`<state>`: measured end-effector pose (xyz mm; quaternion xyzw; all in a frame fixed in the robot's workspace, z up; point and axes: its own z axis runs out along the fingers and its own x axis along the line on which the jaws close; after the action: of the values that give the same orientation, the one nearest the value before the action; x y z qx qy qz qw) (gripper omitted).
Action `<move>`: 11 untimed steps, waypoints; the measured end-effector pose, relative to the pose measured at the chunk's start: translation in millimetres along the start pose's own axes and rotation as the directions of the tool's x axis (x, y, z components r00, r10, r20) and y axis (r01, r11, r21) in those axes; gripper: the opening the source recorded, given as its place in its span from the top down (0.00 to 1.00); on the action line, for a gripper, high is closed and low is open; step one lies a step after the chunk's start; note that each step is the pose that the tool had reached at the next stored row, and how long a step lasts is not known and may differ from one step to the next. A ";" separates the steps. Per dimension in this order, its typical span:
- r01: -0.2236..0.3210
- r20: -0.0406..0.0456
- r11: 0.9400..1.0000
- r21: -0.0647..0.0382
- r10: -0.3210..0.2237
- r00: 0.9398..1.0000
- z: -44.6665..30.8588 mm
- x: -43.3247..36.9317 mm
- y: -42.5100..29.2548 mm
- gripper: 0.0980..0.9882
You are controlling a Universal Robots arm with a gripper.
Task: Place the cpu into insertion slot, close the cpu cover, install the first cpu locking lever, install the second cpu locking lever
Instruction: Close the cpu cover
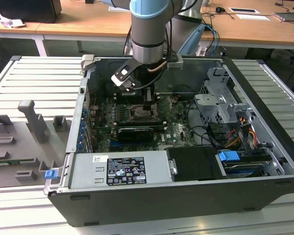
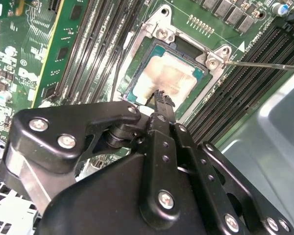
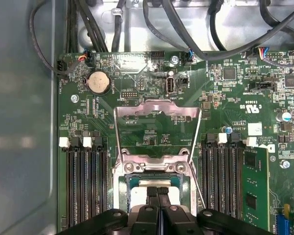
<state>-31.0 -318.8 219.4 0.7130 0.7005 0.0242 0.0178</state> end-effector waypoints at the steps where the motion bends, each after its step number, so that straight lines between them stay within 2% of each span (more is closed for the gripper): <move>1: 0.000 0.000 1.000 0.000 0.000 1.000 -2.0 0.0 0.1 0.99; 3: 0.000 0.000 1.000 0.000 0.000 1.000 -5.2 0.1 0.4 0.99; 6: 0.000 0.000 1.000 0.000 0.000 1.000 -5.5 0.0 1.9 0.99; 11: -0.001 0.002 1.000 0.000 0.001 1.000 -18.7 0.2 2.5 0.99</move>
<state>-29.6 -318.8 238.2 0.7136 0.7000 0.0234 0.0187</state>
